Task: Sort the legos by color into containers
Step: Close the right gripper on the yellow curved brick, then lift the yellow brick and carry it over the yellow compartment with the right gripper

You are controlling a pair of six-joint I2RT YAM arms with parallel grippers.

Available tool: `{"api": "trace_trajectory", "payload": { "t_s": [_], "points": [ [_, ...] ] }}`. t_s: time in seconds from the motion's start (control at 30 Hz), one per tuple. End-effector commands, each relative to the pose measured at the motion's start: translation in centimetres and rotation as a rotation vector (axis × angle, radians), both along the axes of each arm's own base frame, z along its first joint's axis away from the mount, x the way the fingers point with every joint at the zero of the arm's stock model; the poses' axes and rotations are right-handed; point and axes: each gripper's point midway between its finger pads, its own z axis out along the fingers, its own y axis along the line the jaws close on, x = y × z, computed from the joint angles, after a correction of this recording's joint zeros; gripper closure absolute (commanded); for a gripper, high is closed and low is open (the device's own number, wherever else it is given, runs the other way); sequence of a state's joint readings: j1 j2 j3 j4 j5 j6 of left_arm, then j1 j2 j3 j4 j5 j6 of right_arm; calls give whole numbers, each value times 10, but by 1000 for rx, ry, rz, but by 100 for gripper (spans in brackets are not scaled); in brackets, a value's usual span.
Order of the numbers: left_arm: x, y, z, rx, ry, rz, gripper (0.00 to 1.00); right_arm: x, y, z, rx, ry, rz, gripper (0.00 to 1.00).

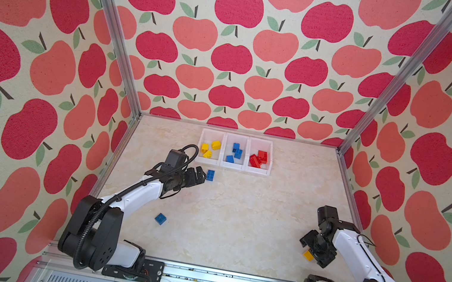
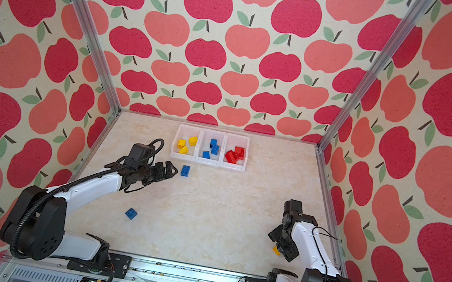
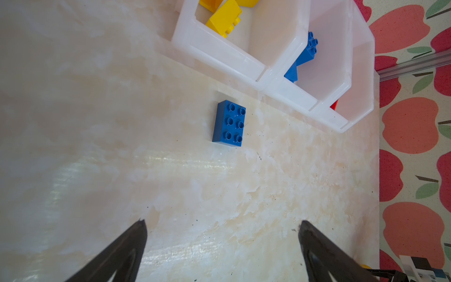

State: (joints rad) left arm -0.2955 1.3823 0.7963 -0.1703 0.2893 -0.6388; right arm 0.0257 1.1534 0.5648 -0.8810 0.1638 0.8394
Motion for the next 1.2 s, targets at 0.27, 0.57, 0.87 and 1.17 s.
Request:
{"api": "trace_trajectory", "payload": {
  "t_s": [0.27, 0.57, 0.87, 1.17],
  "points": [
    [5, -2, 10, -16, -22, 9, 1, 6, -7, -6, -32, -20, 2, 48],
    [5, -1, 11, -18, -24, 10, 1, 9, 1, -6, 9, -53, 12, 71],
    [2, 1, 14, -19, -28, 17, 1, 25, 21, 18, -1, -112, 108, 77],
    [-8, 13, 17, -12, -30, 44, 1, 67, 84, 52, -15, -213, 325, 78]
  ]
}}
